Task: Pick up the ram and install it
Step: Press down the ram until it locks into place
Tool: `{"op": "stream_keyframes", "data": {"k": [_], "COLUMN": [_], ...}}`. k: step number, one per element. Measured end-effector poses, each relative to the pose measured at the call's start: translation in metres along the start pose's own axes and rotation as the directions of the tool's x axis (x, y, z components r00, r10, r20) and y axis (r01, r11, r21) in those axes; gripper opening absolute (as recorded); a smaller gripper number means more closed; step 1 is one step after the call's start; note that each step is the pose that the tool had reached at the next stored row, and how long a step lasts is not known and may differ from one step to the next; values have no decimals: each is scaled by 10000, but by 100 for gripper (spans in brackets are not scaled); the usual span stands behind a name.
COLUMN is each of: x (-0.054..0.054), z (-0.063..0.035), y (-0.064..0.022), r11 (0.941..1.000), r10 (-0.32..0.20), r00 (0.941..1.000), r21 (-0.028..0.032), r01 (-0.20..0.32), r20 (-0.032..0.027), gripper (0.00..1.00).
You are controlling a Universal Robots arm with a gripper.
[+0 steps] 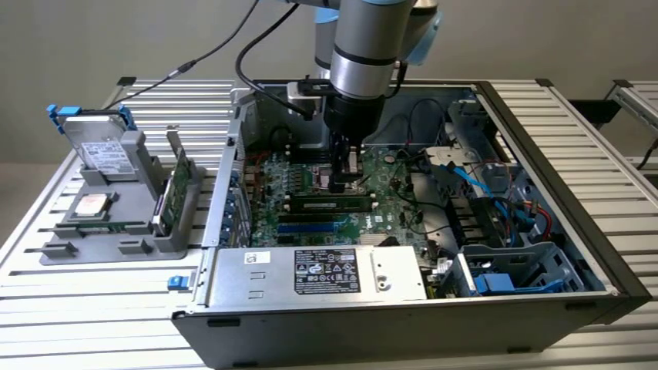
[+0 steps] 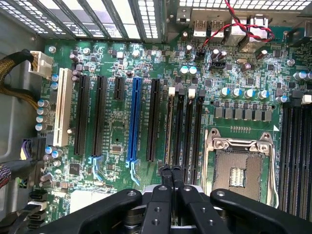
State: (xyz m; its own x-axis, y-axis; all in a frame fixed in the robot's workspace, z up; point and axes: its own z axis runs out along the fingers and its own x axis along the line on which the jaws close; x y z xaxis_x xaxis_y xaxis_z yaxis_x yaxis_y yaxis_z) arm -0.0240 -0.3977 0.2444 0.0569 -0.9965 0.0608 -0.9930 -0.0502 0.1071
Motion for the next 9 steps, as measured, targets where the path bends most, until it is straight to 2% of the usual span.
{"op": "stream_keyframes", "data": {"k": [9], "x": [0], "z": [0], "y": [0], "r11": [10000], "r10": [0], "r00": [10000], "r21": [0], "r01": [0], "r20": [0], "gripper": [10]}}
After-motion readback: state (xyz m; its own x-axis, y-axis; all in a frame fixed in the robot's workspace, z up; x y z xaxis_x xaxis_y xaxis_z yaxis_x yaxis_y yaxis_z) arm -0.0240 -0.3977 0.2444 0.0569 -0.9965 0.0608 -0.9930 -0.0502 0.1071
